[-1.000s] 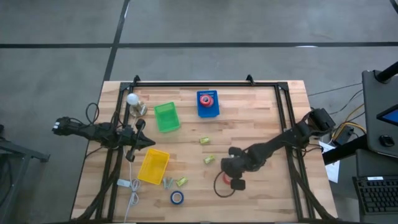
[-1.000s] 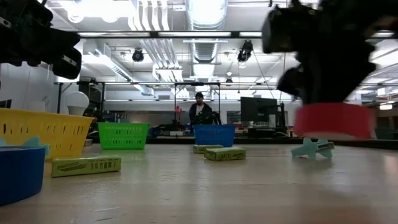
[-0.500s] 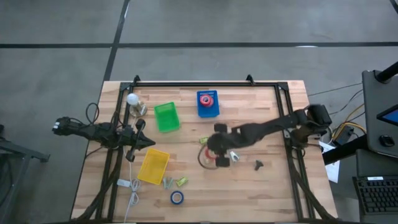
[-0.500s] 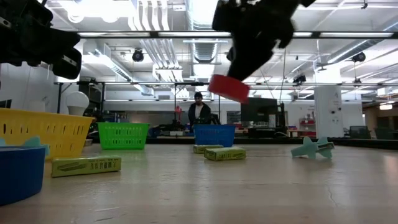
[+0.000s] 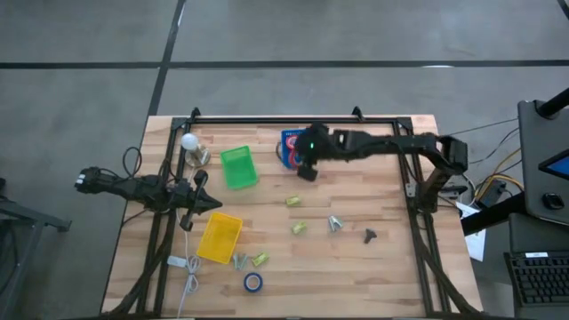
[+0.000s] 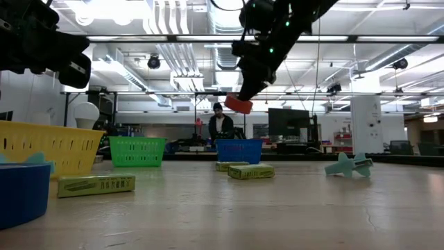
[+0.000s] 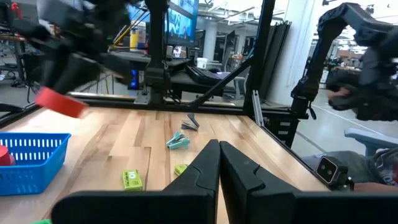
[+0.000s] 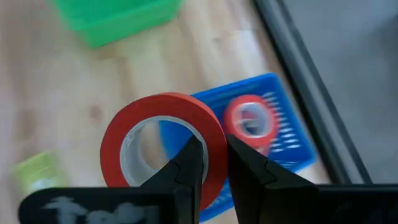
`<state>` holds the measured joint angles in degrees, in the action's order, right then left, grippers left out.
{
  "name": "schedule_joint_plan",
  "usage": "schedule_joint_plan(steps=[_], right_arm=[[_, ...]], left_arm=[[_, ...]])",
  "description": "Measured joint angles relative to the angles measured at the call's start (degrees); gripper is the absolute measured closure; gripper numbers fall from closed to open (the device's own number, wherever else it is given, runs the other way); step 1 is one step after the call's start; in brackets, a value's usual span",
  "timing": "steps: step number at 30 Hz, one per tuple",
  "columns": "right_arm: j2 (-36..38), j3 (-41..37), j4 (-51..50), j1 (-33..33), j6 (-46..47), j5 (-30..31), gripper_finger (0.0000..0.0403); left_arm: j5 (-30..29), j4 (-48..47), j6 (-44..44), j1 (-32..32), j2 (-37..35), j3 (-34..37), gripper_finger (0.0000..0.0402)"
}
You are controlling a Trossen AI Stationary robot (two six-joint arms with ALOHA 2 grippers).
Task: Pick and place Stapler, Stapler remover, tape
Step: Put the red tape into the blue bin
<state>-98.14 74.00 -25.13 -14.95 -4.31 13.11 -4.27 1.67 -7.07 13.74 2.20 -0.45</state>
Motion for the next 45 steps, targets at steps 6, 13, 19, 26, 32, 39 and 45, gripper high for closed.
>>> schedule_joint_plan(steps=[6, 13, 19, 26, 32, 39, 45], right_arm=[[-1.7, -0.1, 0.3, -6.7, 0.8, -2.8, 0.0349], [-5.5, -0.1, 1.8, -8.4, 1.0, -3.1, 0.0349], [-7.6, -0.2, 1.7, -8.4, 1.1, -2.8, 0.0349], [-8.3, -0.2, 1.3, -8.7, 1.8, -3.0, 0.0349], [-8.5, -0.2, 1.5, -8.7, 2.7, -4.6, 0.0349], [-8.5, -0.2, 1.4, -8.7, 2.8, -4.6, 0.0341], [-8.5, -0.2, 1.5, -8.7, 3.1, -2.8, 0.0292]], left_arm=[[0.0, 0.0, 0.0, 0.0, 0.0, 0.0, 0.0387], [0.0, 0.0, 0.0, 0.0, 0.0, 0.0, 0.0387], [0.0, 0.0, 0.0, 0.0, 0.0, 0.0, 0.0387], [0.0, 0.0, 0.0, 0.0, 0.0, 0.0, 0.0387], [0.0, 0.0, 0.0, 0.0, 0.0, 0.0, 0.0387], [0.0, 0.0, 0.0, 0.0, 0.0, 0.0, 0.0387], [0.0, 0.0, 0.0, 0.0, 0.0, 0.0, 0.0387]])
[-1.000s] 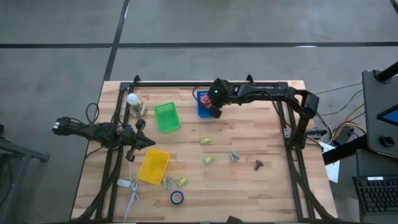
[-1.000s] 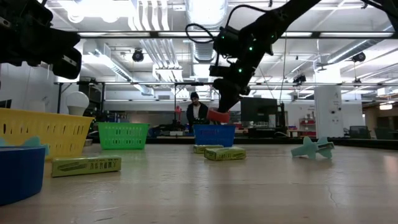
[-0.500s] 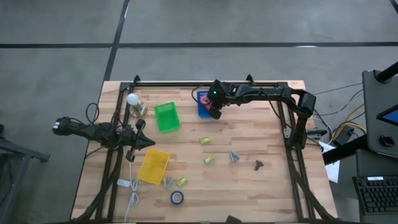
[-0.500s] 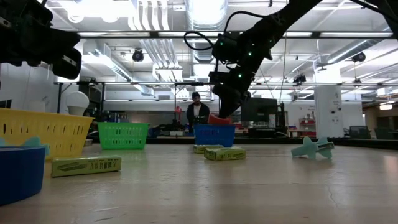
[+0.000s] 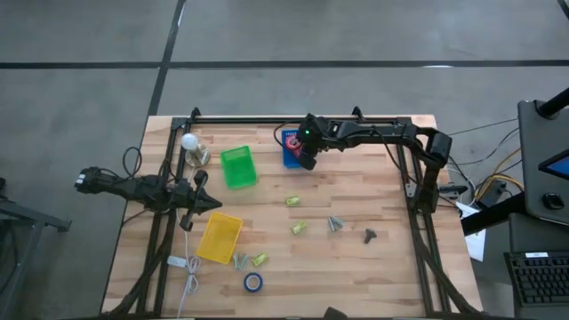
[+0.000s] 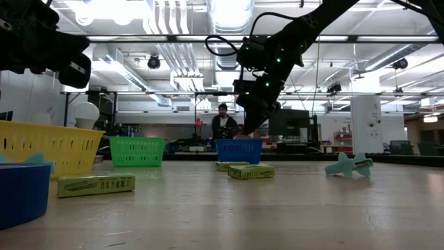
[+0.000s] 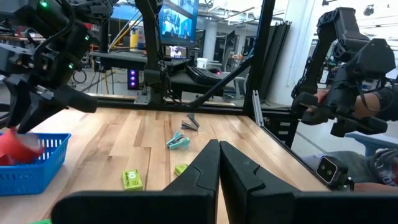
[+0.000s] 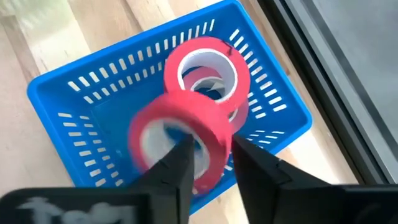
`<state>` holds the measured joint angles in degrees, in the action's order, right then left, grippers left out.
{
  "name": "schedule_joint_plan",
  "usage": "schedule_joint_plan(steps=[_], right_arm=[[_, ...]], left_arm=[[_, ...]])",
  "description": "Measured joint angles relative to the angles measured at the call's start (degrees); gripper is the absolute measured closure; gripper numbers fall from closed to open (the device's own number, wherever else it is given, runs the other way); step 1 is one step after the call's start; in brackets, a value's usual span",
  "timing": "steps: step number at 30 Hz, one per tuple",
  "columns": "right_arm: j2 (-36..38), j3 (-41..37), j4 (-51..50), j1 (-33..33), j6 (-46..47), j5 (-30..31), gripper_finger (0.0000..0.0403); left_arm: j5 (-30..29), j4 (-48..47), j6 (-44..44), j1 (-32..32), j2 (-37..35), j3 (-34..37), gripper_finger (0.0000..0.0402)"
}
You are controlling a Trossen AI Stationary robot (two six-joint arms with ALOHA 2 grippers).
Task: Pick and place Stapler, Stapler remover, tape
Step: Put the red tape into the blue bin, then put the bottom blue staple remover into the yellow bin
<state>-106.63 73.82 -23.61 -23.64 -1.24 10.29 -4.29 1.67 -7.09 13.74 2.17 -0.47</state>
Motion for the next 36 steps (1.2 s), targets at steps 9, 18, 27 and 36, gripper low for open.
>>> schedule_joint_plan(steps=[9, 18, 27, 36], right_arm=[[0.0, 0.0, 0.3, 0.2, 0.2, -0.1, 0.0217], [0.2, 1.1, 0.3, 1.5, -0.5, -0.1, 0.0214], [0.4, 3.0, -0.1, 8.2, -0.1, -3.4, 0.0229], [2.9, 2.5, -10.9, 14.3, 4.6, -6.4, 0.025]], left_arm=[[0.0, 0.0, 0.0, 0.0, 0.0, 0.0, 0.0387], [0.0, 0.0, 0.0, 0.0, 0.0, 0.0, 0.0387], [0.0, 0.0, 0.0, 0.0, 0.0, 0.0, 0.0387], [0.0, 0.0, 0.0, 0.0, 0.0, 0.0, 0.0387]])
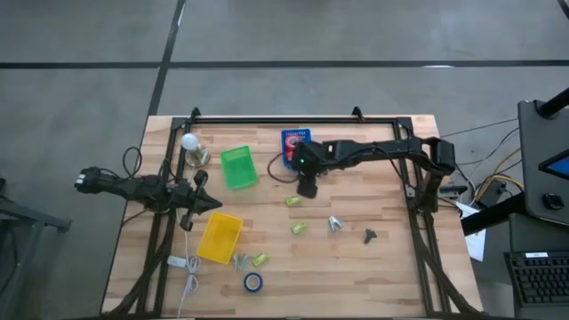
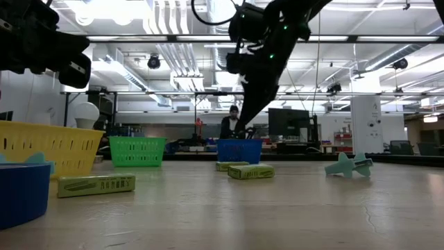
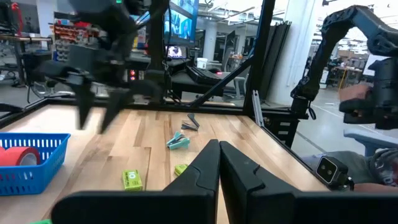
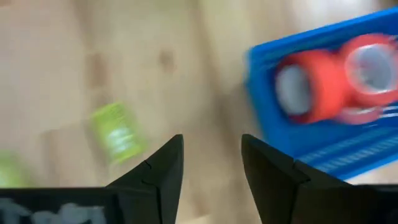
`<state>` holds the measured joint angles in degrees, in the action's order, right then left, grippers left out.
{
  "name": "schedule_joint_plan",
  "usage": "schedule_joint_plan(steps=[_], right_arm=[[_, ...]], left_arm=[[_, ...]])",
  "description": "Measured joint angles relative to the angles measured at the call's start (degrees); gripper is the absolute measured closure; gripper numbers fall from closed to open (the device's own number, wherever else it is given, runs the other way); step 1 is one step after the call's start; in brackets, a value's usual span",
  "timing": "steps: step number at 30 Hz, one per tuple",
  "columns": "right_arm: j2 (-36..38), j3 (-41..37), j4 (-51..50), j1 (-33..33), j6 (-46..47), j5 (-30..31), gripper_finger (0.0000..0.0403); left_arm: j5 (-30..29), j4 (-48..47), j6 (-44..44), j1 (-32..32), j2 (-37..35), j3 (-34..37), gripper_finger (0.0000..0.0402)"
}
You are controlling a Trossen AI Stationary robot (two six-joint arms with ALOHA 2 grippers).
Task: Pick and place Stapler, Stapler remover, tape
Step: Put the bottom blue staple remover into the yellow bin
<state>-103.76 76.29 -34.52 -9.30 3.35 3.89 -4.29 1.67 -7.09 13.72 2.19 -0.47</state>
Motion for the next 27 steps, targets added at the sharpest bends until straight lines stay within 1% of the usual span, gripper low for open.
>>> schedule_joint_plan(steps=[2, 6, 11, 14, 17, 20, 22, 27], right_arm=[[1.1, -0.3, -2.6, 1.6, 1.9, -1.4, 0.0257], [3.7, -1.4, -4.9, 5.0, 4.7, -1.1, 0.0269], [6.6, -2.6, -4.8, 8.3, 7.1, -0.9, 0.029], [8.4, -3.9, -5.1, 9.8, 8.9, -0.9, 0.0308], [10.7, -6.8, -4.0, 11.5, 10.0, -0.7, 0.034], [13.9, -11.5, -0.7, 13.4, 11.9, -0.9, 0.0382], [17.1, -15.6, 2.0, 14.6, 13.5, -0.9, 0.0389], [27.8, -27.4, 17.3, 17.8, 15.1, -0.8, 0.0394]], left_arm=[[0.0, 0.0, 0.0, 0.0, 0.0, 0.0, 0.0387], [0.0, 0.0, 0.0, 0.0, 0.0, 0.0, 0.0387], [0.0, 0.0, 0.0, 0.0, 0.0, 0.0, 0.0387], [0.0, 0.0, 0.0, 0.0, 0.0, 0.0, 0.0387], [0.0, 0.0, 0.0, 0.0, 0.0, 0.0, 0.0387], [0.0, 0.0, 0.0, 0.0, 0.0, 0.0, 0.0387], [0.0, 0.0, 0.0, 0.0, 0.0, 0.0, 0.0387], [0.0, 0.0, 0.0, 0.0, 0.0, 0.0, 0.0387]])
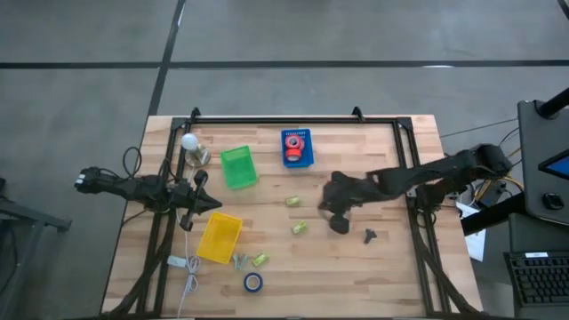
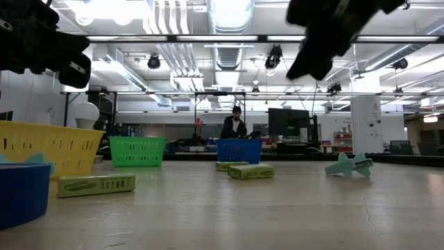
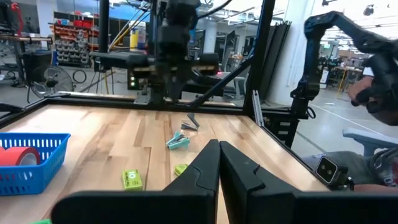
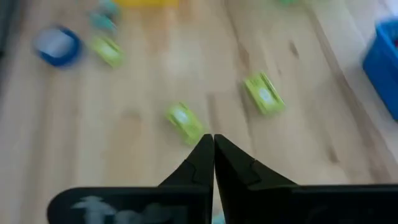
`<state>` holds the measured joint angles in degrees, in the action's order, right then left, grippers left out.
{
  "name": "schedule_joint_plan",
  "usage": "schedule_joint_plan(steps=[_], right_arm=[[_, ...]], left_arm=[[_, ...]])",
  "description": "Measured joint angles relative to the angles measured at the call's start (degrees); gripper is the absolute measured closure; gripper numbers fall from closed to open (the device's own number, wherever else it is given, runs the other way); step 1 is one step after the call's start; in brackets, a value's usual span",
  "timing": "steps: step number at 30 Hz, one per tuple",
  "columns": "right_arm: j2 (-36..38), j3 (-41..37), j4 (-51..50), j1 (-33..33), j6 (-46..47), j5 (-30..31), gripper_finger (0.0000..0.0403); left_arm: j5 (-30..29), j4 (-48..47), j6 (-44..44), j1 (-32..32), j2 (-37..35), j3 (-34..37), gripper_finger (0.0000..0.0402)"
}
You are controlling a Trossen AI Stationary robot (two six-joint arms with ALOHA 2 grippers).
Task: Pick and place Stapler, Stapler remover, tape
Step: Put the bottom blue staple remover into the yellow bin
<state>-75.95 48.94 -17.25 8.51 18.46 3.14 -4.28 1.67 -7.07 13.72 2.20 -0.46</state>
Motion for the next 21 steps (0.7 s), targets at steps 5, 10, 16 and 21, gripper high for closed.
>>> schedule_joint_plan(steps=[5, 10, 16, 21], right_arm=[[12.2, -10.2, 8.1, 2.3, 1.4, 3.5, 0.0394], [24.1, -18.6, 13.0, 4.2, 2.0, 7.2, 0.0394], [33.3, -26.8, 18.3, 5.0, 5.7, 6.8, 0.0394], [38.0, -31.9, 22.8, 7.1, 1.1, 5.4, 0.0394]], left_arm=[[0.0, 0.0, 0.0, 0.0, 0.0, 0.0, 0.0387], [0.0, 0.0, 0.0, 0.0, 0.0, 0.0, 0.0387], [0.0, 0.0, 0.0, 0.0, 0.0, 0.0, 0.0387], [0.0, 0.0, 0.0, 0.0, 0.0, 0.0, 0.0387]])
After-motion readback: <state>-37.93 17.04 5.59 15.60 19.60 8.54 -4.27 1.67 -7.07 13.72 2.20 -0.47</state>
